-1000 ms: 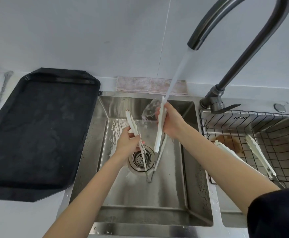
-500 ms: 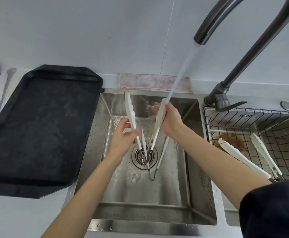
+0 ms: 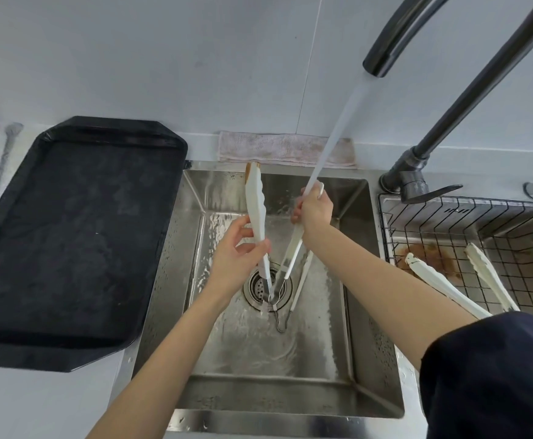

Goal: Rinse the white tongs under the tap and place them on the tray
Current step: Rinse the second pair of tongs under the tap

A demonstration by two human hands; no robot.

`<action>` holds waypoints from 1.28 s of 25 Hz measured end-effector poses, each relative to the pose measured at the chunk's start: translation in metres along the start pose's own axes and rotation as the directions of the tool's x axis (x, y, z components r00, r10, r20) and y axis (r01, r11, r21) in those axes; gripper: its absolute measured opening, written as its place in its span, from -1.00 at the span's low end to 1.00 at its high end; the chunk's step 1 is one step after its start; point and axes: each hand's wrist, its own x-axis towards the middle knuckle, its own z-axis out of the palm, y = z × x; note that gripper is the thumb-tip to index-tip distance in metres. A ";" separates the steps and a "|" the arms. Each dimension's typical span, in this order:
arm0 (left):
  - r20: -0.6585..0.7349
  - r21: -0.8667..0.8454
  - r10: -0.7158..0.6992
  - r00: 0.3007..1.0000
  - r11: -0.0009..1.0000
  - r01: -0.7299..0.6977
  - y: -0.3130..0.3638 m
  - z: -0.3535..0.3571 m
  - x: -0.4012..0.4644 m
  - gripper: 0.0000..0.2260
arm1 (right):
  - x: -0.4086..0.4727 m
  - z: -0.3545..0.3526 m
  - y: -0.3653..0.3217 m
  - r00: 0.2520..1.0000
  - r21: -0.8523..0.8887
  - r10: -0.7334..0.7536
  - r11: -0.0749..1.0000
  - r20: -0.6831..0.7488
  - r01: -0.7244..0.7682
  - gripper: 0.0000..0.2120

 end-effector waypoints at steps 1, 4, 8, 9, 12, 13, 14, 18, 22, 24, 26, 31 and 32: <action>-0.003 -0.001 -0.005 1.000 1.000 0.005 0.000 0.002 0.000 -0.65 | -0.001 -0.001 -0.002 1.000 0.023 0.007 1.000 0.027 -0.008 -0.68; -0.036 -0.048 -0.020 0.999 0.999 0.019 -0.002 0.003 0.004 -0.67 | -0.004 -0.007 -0.004 0.986 0.072 -0.059 0.996 0.159 0.048 -0.84; -0.089 -0.126 -0.070 0.994 0.990 0.058 -0.008 0.001 0.008 -0.71 | -0.009 -0.018 -0.003 0.941 -0.043 -0.131 0.987 0.311 0.152 -0.70; -0.092 -0.138 -0.080 0.993 0.988 0.067 -0.009 0.002 0.008 -0.73 | -0.011 -0.019 -0.004 0.934 -0.035 -0.131 0.988 0.334 0.151 -0.69; -0.098 -0.177 -0.154 0.983 0.975 0.135 -0.012 0.005 0.012 -0.77 | -0.017 -0.021 -0.012 0.920 0.104 -0.095 0.993 0.379 0.060 -0.83; -0.103 -0.177 -0.188 0.977 0.970 0.168 -0.013 0.006 0.014 -0.77 | -0.019 -0.021 -0.015 0.916 0.154 -0.090 0.988 0.391 0.031 -0.91; -0.102 -0.168 -0.216 0.971 0.966 0.197 -0.014 0.007 0.015 -0.78 | -0.021 -0.023 -0.016 0.911 0.182 -0.092 0.983 0.402 0.019 -0.94; -0.034 -0.146 -0.276 0.961 0.952 0.268 -0.012 0.012 0.017 -0.86 | -0.025 -0.025 -0.021 0.922 0.210 -0.115 0.977 0.369 0.038 -0.86; 0.053 -0.110 -0.276 0.960 0.954 0.280 -0.009 0.023 0.015 -0.83 | -0.024 -0.027 -0.022 0.968 0.009 -0.178 0.984 0.177 0.179 -0.74; 0.082 -0.116 -0.284 0.955 0.949 0.292 -0.010 0.026 0.016 -0.86 | -0.024 -0.035 -0.023 0.977 -0.040 -0.179 0.982 0.118 0.184 -0.70; 0.119 -0.141 -0.303 0.946 0.938 0.318 -0.011 0.028 0.017 -0.83 | -0.024 -0.045 -0.026 0.977 -0.071 -0.182 0.979 0.115 0.191 -0.70; 0.236 -0.260 -0.339 0.911 0.881 0.395 -0.004 0.043 0.025 -0.73 | -0.025 -0.068 -0.037 0.972 -0.106 -0.226 0.967 0.066 0.232 -0.74; 0.258 -0.254 -0.343 0.903 0.878 0.406 0.000 0.048 0.026 -0.74 | -0.027 -0.072 -0.038 0.968 -0.099 -0.246 0.963 0.053 0.251 -0.78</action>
